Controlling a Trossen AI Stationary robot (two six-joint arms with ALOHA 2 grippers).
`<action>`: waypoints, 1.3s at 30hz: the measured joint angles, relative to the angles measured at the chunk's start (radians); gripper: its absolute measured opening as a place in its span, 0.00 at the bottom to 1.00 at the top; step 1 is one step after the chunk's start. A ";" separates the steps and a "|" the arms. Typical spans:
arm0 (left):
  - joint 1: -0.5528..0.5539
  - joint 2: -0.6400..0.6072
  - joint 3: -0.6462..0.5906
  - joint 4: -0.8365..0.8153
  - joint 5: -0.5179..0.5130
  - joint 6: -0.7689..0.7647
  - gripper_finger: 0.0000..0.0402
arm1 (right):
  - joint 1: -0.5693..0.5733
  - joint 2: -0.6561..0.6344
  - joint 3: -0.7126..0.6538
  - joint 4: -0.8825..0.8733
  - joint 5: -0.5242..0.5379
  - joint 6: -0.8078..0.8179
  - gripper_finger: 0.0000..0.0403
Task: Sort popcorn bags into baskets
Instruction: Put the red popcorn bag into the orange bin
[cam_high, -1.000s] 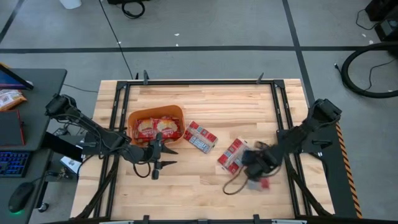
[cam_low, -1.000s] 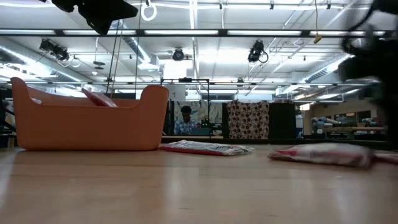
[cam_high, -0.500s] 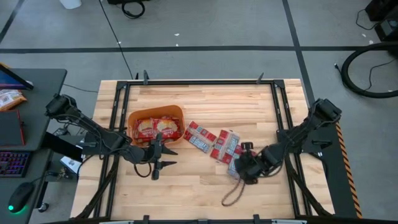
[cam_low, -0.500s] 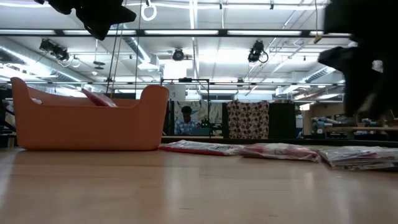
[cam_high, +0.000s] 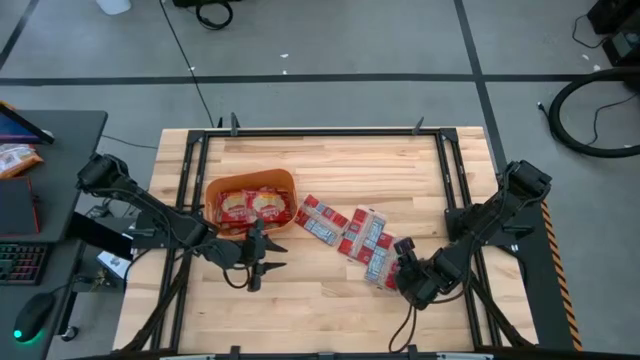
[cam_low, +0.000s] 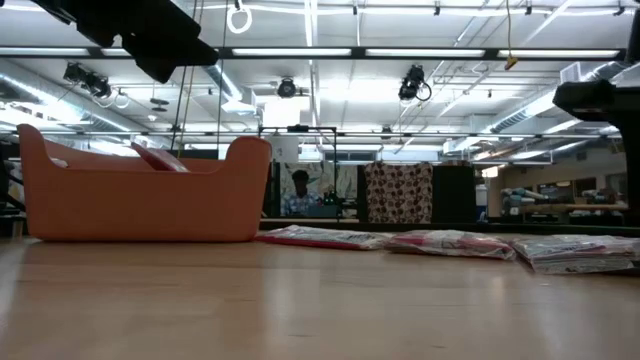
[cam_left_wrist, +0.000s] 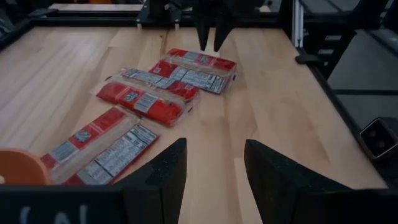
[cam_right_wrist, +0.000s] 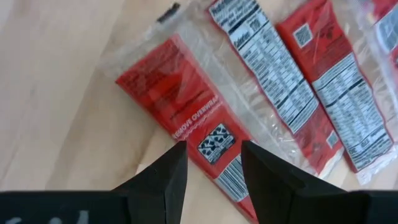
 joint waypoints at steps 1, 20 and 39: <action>0.000 0.000 0.000 0.002 0.010 -0.013 0.41 | 0.000 0.000 -0.005 0.001 -0.003 0.000 0.39; -0.006 -0.017 0.083 -0.159 0.145 -0.036 0.41 | -0.036 0.000 -0.121 0.119 -0.002 -0.071 0.36; -0.011 0.251 0.084 0.088 0.070 0.107 0.48 | -0.060 -0.001 -0.021 0.151 -0.099 0.091 0.01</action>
